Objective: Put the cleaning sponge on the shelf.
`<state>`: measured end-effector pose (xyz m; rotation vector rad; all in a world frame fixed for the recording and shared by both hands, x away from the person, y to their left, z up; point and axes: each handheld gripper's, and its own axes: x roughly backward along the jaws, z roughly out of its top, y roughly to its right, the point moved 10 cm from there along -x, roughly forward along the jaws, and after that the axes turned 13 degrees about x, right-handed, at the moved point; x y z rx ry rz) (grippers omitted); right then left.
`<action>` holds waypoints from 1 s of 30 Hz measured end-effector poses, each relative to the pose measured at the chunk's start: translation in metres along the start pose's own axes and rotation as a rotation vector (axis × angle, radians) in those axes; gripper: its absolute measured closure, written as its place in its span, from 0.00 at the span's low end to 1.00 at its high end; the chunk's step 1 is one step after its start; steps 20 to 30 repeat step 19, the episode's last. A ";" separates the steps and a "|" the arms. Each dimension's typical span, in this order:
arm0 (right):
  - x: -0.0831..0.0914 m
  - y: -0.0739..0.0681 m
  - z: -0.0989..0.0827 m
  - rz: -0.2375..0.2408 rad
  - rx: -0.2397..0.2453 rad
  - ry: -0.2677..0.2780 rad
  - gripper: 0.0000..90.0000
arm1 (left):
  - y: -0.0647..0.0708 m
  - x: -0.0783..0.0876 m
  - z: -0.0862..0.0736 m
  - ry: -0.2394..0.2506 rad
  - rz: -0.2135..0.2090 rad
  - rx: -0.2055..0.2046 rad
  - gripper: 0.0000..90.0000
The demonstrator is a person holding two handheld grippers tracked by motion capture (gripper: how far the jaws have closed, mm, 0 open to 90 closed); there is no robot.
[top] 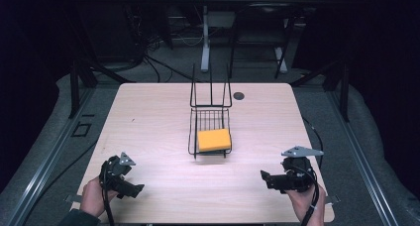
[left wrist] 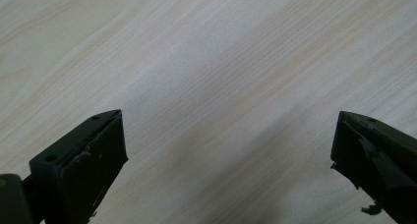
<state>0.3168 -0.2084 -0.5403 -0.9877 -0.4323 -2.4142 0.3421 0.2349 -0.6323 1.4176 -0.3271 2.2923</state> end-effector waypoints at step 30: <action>-0.024 0.002 -0.059 -0.008 0.027 -0.140 0.05 | 0.014 -0.005 0.001 -0.023 -0.035 -0.102 0.00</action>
